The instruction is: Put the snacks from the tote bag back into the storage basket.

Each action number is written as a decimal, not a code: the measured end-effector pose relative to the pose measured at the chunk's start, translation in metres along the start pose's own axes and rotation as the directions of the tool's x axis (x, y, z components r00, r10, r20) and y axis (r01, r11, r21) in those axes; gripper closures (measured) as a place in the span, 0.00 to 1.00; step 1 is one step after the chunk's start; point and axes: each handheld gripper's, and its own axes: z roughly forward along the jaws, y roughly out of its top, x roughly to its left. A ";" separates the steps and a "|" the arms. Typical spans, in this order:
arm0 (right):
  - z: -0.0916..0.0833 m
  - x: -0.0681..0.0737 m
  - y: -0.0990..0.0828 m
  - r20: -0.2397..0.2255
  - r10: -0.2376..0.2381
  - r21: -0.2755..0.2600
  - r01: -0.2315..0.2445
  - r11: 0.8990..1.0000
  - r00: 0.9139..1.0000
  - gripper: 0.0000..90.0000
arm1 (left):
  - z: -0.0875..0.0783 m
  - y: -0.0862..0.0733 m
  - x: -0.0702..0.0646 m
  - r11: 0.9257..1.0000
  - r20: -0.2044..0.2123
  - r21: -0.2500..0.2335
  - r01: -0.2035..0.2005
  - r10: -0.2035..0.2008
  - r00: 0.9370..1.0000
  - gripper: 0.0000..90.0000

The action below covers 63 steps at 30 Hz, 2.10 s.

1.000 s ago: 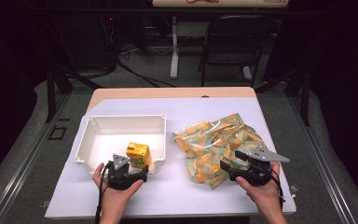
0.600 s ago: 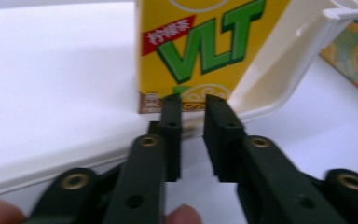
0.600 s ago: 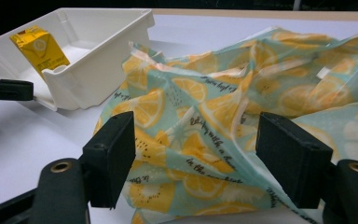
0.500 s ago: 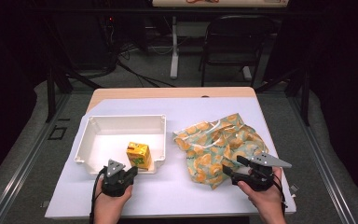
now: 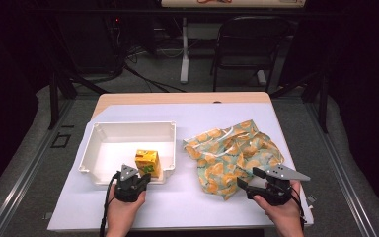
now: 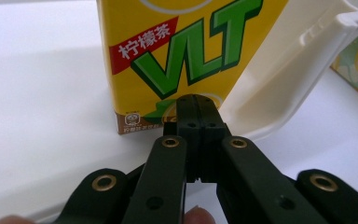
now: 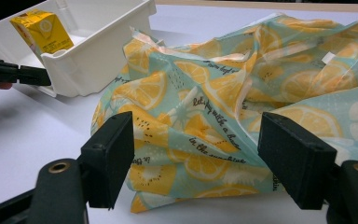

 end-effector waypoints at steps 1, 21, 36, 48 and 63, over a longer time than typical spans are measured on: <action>0.000 0.000 0.000 0.005 -0.003 0.004 0.003 1.000 1.000 0.30 | 0.001 0.000 0.000 1.000 -0.001 -0.002 0.006 -0.006 1.000 1.00; 0.004 -0.002 -0.002 0.012 -0.002 0.016 0.002 1.000 1.000 0.30 | 0.020 0.022 0.008 0.999 -0.041 0.012 0.051 -0.050 0.998 1.00; 0.003 -0.004 -0.002 0.015 -0.003 0.013 0.003 1.000 1.000 0.30 | 0.023 0.034 0.014 0.997 -0.028 0.005 0.077 -0.077 0.997 1.00; 0.002 -0.005 -0.002 0.020 -0.003 0.010 0.003 1.000 1.000 0.30 | 0.001 0.035 0.048 0.984 -0.070 -0.045 0.171 -0.174 0.982 1.00; 0.002 -0.007 -0.002 0.025 -0.010 0.013 0.010 1.000 1.000 0.29 | 0.020 0.051 0.048 0.986 -0.084 -0.053 0.159 -0.163 0.983 1.00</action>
